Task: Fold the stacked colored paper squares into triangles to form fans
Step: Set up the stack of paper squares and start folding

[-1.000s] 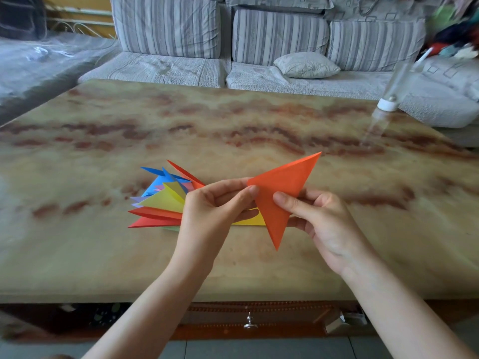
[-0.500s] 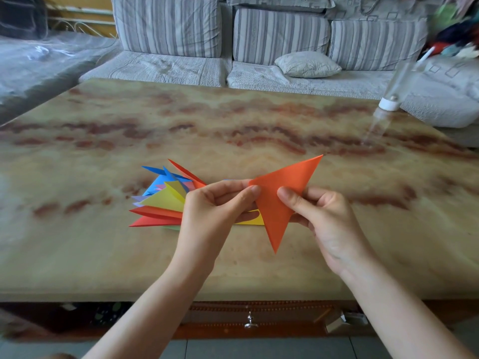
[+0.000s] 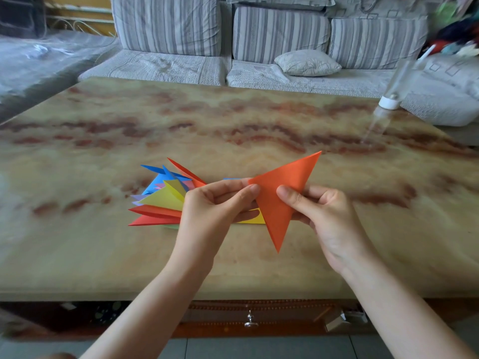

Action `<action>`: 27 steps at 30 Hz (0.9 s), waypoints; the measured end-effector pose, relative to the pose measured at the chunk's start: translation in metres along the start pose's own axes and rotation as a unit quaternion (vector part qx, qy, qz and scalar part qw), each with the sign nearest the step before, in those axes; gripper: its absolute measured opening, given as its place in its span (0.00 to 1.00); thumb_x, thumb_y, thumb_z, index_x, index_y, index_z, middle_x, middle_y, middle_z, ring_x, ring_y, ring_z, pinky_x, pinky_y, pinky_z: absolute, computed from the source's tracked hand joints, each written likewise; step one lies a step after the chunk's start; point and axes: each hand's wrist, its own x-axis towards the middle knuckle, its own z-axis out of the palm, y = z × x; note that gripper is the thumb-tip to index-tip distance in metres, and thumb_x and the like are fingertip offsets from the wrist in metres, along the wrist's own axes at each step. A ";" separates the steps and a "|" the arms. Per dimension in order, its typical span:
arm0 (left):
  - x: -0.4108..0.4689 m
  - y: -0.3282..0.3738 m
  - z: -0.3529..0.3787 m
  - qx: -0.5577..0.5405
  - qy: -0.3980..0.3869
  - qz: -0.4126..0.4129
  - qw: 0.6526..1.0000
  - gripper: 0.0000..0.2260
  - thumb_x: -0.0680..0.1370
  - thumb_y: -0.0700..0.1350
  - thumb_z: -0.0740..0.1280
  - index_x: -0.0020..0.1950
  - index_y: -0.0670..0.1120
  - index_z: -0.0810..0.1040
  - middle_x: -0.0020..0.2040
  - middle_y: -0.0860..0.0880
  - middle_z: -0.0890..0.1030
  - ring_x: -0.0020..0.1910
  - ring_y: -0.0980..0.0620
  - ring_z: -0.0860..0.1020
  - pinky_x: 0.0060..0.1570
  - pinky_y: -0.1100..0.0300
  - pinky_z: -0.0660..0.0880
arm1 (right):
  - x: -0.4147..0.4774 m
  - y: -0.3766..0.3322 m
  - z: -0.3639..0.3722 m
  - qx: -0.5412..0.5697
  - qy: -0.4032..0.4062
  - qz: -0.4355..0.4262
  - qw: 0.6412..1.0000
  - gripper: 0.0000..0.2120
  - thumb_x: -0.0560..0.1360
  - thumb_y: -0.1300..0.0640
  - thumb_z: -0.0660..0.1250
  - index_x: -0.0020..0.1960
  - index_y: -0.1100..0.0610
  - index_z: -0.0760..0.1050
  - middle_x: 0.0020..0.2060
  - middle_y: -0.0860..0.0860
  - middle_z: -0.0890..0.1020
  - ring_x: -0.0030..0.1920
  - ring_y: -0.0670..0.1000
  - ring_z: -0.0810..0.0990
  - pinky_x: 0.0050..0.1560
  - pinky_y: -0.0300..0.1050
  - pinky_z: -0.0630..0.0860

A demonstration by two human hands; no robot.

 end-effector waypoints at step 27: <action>0.006 -0.012 -0.004 0.041 0.009 0.032 0.999 0.05 0.73 0.40 0.70 0.37 0.42 0.79 0.35 0.49 0.83 0.37 0.54 0.81 0.44 0.58 0.80 | 0.001 0.005 0.001 -0.066 -0.026 0.002 0.997 0.11 0.64 0.53 0.72 0.41 0.59 0.84 0.37 0.54 0.86 0.36 0.49 0.84 0.40 0.36 0.78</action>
